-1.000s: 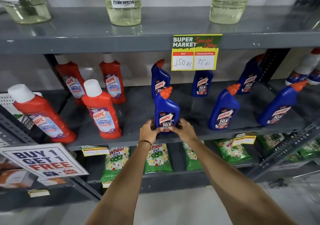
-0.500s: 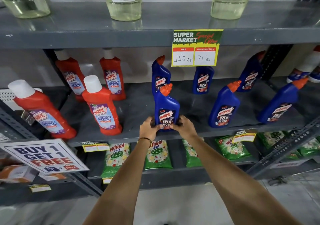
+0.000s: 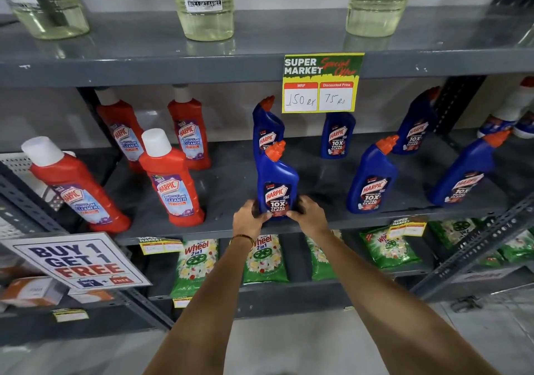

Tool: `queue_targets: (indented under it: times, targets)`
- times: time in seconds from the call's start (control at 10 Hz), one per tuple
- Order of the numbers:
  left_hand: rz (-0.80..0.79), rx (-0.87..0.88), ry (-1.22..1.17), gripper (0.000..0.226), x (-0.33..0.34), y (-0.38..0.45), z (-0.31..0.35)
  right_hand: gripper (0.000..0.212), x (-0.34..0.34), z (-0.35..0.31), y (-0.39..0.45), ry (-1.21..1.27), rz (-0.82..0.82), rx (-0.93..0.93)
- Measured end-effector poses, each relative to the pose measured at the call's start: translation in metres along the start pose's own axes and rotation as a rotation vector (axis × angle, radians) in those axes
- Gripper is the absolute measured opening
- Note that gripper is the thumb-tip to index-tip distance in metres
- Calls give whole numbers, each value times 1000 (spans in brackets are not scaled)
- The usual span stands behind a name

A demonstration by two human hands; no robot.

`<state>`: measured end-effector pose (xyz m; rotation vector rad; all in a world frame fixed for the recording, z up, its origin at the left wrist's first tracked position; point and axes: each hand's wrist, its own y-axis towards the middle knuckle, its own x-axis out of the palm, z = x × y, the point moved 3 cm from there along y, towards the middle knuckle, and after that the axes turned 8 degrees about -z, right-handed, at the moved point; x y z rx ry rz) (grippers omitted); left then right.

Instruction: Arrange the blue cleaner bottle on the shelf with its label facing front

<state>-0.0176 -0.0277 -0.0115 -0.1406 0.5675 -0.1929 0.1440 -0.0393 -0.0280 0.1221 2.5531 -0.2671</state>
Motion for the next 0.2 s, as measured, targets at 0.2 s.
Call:
queue_targets:
  times: [0.2]
  targets:
    - [101,-6,193,53,-3,-27,-6,56,-7,-5,-29,-198,145,-14]
